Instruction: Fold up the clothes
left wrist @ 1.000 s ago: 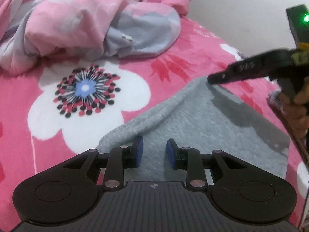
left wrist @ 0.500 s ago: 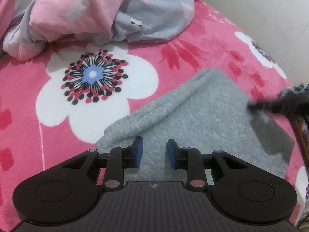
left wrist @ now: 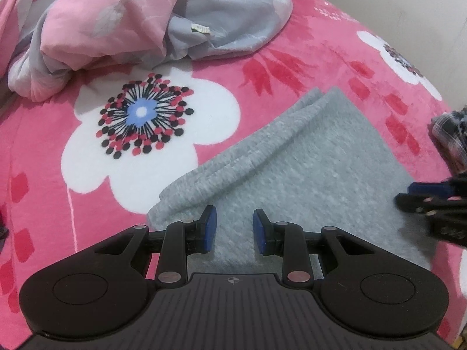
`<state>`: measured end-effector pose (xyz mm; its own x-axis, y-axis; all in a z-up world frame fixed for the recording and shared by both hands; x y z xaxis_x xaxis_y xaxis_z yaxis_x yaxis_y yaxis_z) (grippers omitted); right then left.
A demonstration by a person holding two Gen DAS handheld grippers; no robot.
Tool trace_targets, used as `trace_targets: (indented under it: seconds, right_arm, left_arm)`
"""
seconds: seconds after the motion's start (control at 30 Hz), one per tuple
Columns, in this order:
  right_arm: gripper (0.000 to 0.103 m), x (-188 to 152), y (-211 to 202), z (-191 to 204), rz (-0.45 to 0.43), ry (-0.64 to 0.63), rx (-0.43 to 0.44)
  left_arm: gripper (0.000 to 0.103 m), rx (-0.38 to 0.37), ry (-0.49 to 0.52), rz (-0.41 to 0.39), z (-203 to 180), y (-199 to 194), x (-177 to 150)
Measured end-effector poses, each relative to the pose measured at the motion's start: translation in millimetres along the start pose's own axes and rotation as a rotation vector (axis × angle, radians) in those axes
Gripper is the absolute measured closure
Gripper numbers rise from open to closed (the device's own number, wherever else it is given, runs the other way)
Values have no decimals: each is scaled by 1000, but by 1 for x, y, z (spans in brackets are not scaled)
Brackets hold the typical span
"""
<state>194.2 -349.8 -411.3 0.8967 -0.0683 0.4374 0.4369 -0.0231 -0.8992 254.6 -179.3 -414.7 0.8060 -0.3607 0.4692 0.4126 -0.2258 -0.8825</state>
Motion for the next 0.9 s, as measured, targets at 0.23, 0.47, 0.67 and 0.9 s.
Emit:
trace_targets:
  seconds: [0.23,0.47,0.67,0.9]
  right_arm:
    - [79,4,-28,15,-44,-38,-9]
    - [79,-29,-18,34,-23,-127,-4]
    - [79,-17,-39,45,-60,-138,-14]
    - [78,-35,-61,98,-93,-248,154]
  left_arm:
    - [75,10,6,4,0,0,0]
    - [75,3,13,8,0,1,-1]
    - [75,-3,8,11,1,1,-1]
    - [75,-7,14,11,1,1,-1]
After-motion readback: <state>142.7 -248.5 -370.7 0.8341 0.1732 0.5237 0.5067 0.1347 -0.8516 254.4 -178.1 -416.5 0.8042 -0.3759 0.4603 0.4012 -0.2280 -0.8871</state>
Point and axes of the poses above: each gripper's, at about its wrist camera, not at the fingertips, and y roughly the way its jaws point, z to its left, x to its top, the point moved 8 cm from there along y, roughly the way its jaws point
